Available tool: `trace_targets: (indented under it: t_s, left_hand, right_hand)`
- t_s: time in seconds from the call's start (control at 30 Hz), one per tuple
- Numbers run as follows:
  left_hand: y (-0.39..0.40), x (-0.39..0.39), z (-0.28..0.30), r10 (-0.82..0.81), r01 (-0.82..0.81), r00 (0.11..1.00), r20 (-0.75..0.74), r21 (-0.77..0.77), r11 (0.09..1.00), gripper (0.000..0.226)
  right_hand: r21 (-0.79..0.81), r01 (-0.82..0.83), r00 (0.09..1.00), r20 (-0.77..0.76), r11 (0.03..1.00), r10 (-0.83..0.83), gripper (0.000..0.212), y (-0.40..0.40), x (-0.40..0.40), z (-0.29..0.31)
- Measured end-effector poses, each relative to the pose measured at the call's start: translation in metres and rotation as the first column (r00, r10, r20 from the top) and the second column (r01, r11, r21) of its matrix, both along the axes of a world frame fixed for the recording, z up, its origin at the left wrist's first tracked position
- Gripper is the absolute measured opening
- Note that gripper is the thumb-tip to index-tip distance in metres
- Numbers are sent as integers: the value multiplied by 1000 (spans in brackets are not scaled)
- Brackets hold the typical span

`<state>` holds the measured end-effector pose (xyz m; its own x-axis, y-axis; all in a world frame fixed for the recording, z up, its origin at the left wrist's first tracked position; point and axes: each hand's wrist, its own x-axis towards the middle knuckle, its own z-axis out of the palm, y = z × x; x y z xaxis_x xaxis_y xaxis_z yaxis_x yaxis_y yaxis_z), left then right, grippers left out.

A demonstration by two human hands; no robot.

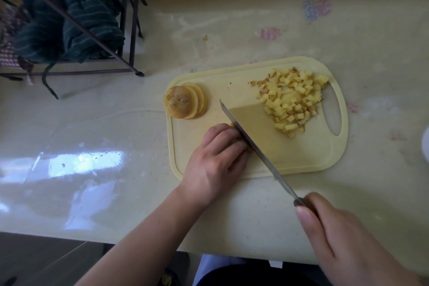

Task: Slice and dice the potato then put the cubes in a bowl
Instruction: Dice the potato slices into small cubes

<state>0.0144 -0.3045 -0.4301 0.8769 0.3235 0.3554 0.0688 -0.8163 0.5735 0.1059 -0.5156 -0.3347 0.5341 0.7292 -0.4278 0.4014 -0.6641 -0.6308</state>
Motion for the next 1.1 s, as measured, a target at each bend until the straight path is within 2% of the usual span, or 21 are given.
trace_targets:
  t_s: [0.13, 0.27, 0.63, 0.87, 1.0, 1.1]
  left_hand:
    - [2, 0, 1, -4, 4, 1000, 15, 20, 1000, 9]
    - [4, -4, 0, -2, 1, 1000, 17, 106, 994, 7]
    - [0, -1, -2, 28, -28, 1000, 15, 47, 998, 7]
    - [1, 2, -1, 11, -12, 1000, 27, 49, 999, 10]
    - [1, 2, -1, 9, -10, 999, 36, 33, 999, 9]
    - [0, 2, -1, 23, -24, 999, 38, 19, 1000, 5]
  right_hand:
    - [78, -16, 1000, 3, 997, 16, 43, 20, 9, -6]
    - [86, 27, 1000, 14, 996, -28, 41, 14, 13, -3]
    - [79, 27, 999, -24, 997, -26, 38, 6, 3, 4]
    - [4, 23, 1000, 13, 1000, -23, 46, -5, -6, 6]
    - [12, 11, 1000, 29, 1000, -11, 54, 6, -7, -3]
    - [62, 3, 999, 41, 998, -5, 43, 25, 3, -8]
